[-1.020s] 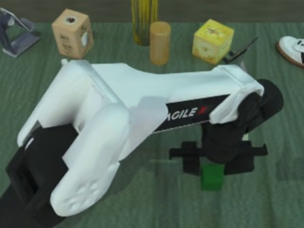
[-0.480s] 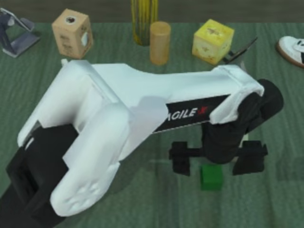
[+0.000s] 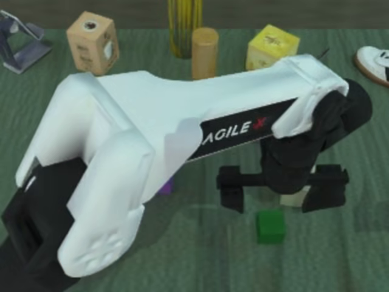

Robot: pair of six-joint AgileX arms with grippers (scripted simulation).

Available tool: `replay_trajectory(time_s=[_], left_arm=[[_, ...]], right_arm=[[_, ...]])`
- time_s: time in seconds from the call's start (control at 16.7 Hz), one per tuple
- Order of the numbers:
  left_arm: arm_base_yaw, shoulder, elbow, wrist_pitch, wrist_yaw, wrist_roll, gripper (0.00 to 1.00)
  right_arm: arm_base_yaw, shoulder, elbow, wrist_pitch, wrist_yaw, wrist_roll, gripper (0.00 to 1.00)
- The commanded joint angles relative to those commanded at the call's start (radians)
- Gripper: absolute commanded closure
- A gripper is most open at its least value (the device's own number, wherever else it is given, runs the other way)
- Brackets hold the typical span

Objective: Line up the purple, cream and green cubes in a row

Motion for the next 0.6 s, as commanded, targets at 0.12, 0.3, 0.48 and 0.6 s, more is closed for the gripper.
replay_trajectory(time_s=[0.12,0.3,0.48,0.6], left_arm=[[0.005,-0.015,0.050,-0.064,0.000,-0.002,0.00],[0.008,-0.024,0.073,-0.088,0.000,-0.002,0.00],[0.002,-0.021,0.071,-0.086,0.000,-0.002,0.00],[0.019,-0.051,0.041,-0.063,-0.002,0.006,0.00]], right_arm=[[0.000,0.000,0.000,0.000,0.000,0.000,0.00],[0.000,0.000,0.000,0.000,0.000,0.000,0.00],[0.000,0.000,0.000,0.000,0.000,0.000,0.00],[0.006,0.026,0.026,-0.017,0.001,0.011,0.00]])
